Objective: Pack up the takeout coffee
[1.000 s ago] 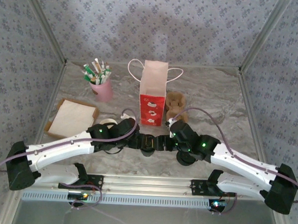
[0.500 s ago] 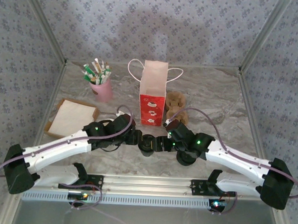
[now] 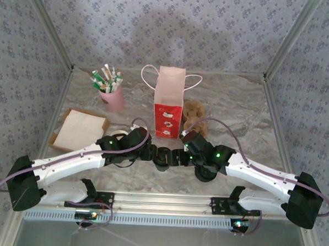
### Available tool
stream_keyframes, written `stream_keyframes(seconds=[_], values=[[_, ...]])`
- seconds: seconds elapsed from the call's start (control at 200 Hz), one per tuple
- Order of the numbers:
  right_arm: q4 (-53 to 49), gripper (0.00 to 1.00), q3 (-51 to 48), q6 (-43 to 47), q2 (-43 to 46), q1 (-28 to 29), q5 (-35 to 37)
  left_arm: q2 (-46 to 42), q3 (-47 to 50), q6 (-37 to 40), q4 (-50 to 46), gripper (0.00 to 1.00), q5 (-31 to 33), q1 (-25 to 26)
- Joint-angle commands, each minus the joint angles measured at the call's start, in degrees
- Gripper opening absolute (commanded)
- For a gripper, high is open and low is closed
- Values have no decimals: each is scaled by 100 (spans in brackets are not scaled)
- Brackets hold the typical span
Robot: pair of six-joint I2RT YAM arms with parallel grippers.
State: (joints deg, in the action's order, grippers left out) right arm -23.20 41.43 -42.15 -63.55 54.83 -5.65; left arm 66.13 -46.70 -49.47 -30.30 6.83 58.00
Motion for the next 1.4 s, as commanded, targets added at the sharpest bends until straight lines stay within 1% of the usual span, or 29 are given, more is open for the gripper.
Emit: stream_keyframes(seconds=[0.0, 0.11, 0.3, 0.41, 0.555, 0.595, 0.625, 0.715, 0.819, 0.854, 0.879, 0.914, 1.049, 1.229, 1.359, 1.394], values=[[-215, 73, 100, 82, -96, -27, -24, 96, 75, -36, -132, 47, -189, 1], [-300, 73, 171, 84, -49, -21, -33, -31, 19, -36, -201, 48, -185, 1], [-750, 76, 518, 228, 222, -20, 99, -380, -284, 43, -608, 52, 5, 1], [-1093, 81, 786, 379, 386, -27, 228, -651, -505, 125, -821, 66, 117, 1], [-1825, 100, 1226, 542, 501, -46, 267, -1092, -789, 308, -1134, 88, 24, 1], [-2064, 100, 1399, 560, 493, -76, 332, -1238, -837, 346, -1193, 91, 12, 1], [-2244, 100, 1550, 798, 464, -101, 389, -1370, -870, 367, -1257, 94, 32, 1], [-2738, 100, 1973, 890, 318, -156, 687, -1682, -999, 451, -1403, 99, 69, 1], [-3382, 100, 2475, 533, 58, -195, 1368, -1945, -1214, 577, -1658, 99, 144, 1], [-3490, 100, 2628, 561, -29, -291, 1201, -2021, -1287, 603, -1791, 99, 219, 1], [-3517, 100, 2830, 561, -76, -370, 942, -2077, -1335, 623, -1873, 99, 291, 1], [-3561, 100, 2958, 786, -125, -463, 701, -2156, -1387, 637, -2021, 99, 386, -1], [-3533, 100, 3109, 1131, -80, -796, 389, -2472, -1369, 616, -2362, 99, 613, 1], [-3022, 100, 2833, 1421, 175, -996, 211, -2988, -903, 541, -2253, 100, 467, 1], [-2762, 100, 2778, 1598, -13, -985, 21, -3030, -771, 617, -2175, 99, 205, 5], [-2727, 98, 2774, 1630, -115, -935, -61, -2985, -766, 630, -2185, 100, 207, 1]])
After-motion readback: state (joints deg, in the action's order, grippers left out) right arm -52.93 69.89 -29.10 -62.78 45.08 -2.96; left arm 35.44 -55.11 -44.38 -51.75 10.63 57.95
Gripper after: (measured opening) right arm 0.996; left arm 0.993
